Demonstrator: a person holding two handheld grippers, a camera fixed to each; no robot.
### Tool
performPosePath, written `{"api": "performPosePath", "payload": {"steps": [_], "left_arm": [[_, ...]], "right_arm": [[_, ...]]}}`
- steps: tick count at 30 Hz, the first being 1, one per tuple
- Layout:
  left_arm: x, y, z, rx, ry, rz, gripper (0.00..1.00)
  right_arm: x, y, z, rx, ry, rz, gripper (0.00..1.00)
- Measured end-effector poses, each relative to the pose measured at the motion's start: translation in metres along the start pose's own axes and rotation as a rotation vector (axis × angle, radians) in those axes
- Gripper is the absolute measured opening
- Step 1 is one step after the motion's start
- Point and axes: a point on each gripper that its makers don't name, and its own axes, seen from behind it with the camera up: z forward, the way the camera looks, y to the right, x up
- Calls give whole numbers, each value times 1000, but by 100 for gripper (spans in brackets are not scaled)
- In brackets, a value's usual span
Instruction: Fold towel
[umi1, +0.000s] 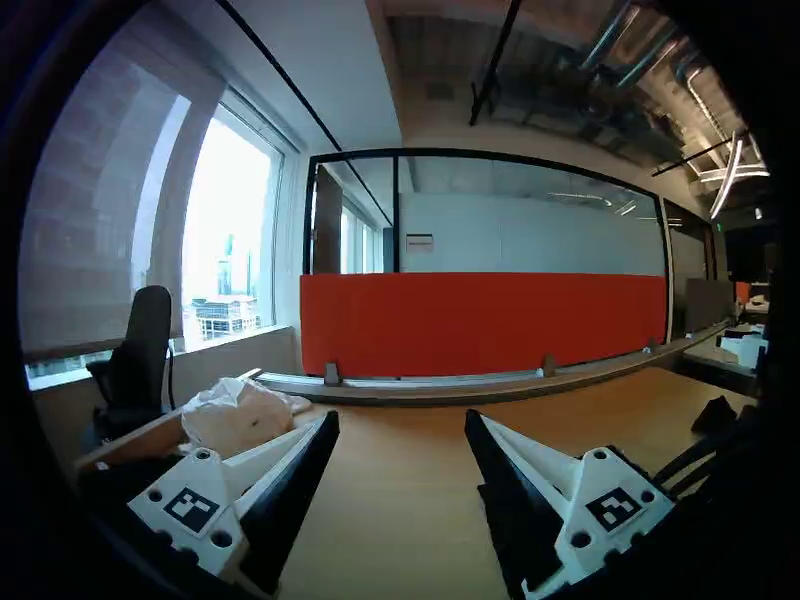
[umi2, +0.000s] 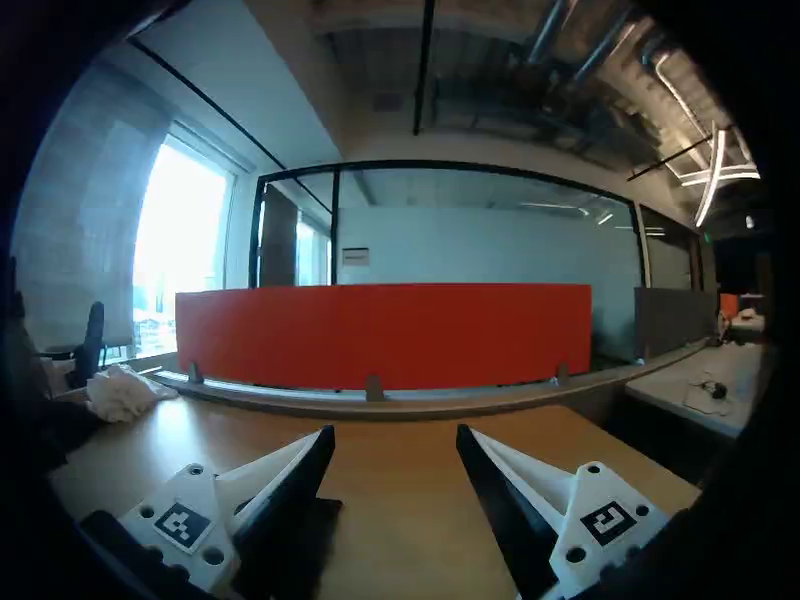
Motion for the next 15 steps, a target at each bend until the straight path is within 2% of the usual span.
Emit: {"api": "performPosePath", "payload": {"steps": [9,15], "left_arm": [[53,-3,1,-4,-12,-12,93],[72,-3,1,-18,-27,-8,93]], "right_arm": [[42,-7,-1,7,-20,-6,94],[56,-14,-1,25,-34,-29,94]]}}
